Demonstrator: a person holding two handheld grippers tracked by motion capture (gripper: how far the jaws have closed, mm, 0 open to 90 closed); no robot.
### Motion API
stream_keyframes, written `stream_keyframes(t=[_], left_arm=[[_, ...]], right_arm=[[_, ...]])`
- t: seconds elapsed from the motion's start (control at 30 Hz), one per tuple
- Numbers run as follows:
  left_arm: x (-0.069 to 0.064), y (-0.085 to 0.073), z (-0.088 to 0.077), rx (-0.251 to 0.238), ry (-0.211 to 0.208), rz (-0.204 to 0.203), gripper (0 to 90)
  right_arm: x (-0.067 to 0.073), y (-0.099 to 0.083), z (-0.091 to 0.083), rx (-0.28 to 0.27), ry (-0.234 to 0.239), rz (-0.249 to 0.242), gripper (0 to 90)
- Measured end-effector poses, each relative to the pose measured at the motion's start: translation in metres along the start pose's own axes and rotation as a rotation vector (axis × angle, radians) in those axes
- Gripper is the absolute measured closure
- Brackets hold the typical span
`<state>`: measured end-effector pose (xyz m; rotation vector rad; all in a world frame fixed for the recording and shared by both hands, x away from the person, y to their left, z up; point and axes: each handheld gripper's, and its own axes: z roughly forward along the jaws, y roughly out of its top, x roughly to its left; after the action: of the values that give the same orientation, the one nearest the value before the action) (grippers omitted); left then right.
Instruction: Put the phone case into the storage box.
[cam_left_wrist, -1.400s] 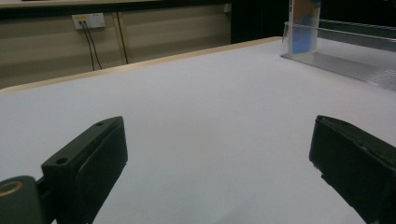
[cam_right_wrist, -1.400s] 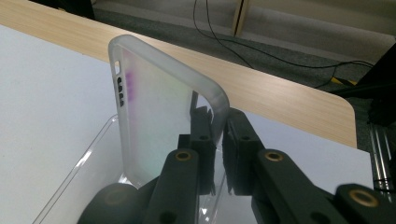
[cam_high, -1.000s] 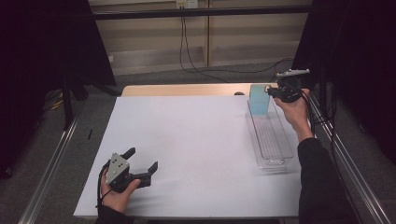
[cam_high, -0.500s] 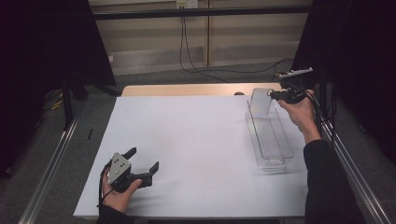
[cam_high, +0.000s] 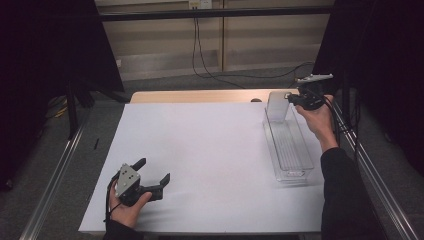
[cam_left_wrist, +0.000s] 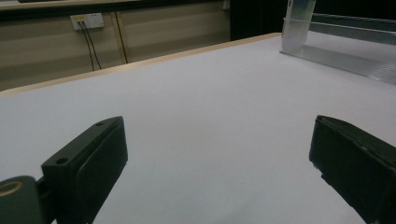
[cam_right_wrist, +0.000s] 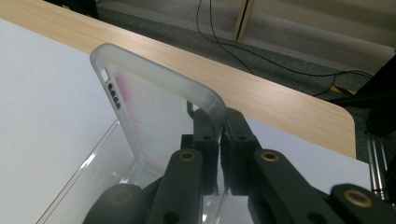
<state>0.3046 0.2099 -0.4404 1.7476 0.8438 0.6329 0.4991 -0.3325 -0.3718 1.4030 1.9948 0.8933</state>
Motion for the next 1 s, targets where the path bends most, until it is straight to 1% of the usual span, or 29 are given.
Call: stream_keyframes(t=[0.03, 0.2, 0.3, 0.33, 0.37, 0.43, 0.5, 0.57, 0.63, 0.83, 0.87, 1.0], left_arm=[[0.0001, 0.0000, 0.0002, 0.002, 0.001, 0.002, 4.3], [0.0003, -0.0004, 0.0003, 0.001, -0.002, -0.001, 4.3], [0.0017, -0.0010, 0.0006, -0.008, -0.011, -0.039, 4.3], [0.0022, -0.0011, 0.0005, -0.005, -0.006, -0.033, 4.3], [0.0025, -0.0012, 0.0005, -0.004, -0.003, -0.028, 4.3], [0.0030, -0.0013, 0.0007, -0.004, -0.006, -0.031, 4.3], [0.0026, -0.0012, 0.0009, -0.005, -0.002, -0.028, 4.3], [0.0022, -0.0009, 0.0009, -0.004, -0.004, -0.025, 4.3], [0.0019, -0.0008, 0.0010, -0.002, -0.002, -0.018, 4.3], [0.0021, -0.0010, 0.0009, -0.001, -0.003, -0.017, 4.3], [0.0018, -0.0010, 0.0009, -0.001, -0.001, -0.010, 4.3], [0.0019, -0.0010, 0.0009, -0.001, 0.000, -0.014, 4.3]], right_arm=[[-0.0013, -0.0005, 0.0005, -0.002, 0.000, 0.007, 85.5], [-0.0038, -0.0005, 0.0021, -0.004, 0.001, 0.011, 85.3], [-0.0035, -0.0004, 0.0029, -0.009, -0.003, 0.007, 84.9], [-0.0039, -0.0007, 0.0030, -0.011, -0.002, 0.004, 84.9], [-0.0048, -0.0009, 0.0029, -0.011, 0.006, 0.017, 85.1], [-0.0060, -0.0014, 0.0029, -0.014, 0.009, 0.027, 84.9], [-0.0059, -0.0010, 0.0031, -0.010, 0.011, 0.029, 84.6], [-0.0068, -0.0015, 0.0031, -0.013, 0.024, 0.044, 84.5], [-0.0077, -0.0020, 0.0033, -0.016, 0.028, 0.051, 84.5], [-0.0071, -0.0020, 0.0037, -0.015, 0.018, 0.056, 83.2], [-0.0064, -0.0029, 0.0051, -0.006, 0.017, 0.053, 81.6], [-0.0058, -0.0039, 0.0059, -0.008, 0.023, 0.059, 78.6]])
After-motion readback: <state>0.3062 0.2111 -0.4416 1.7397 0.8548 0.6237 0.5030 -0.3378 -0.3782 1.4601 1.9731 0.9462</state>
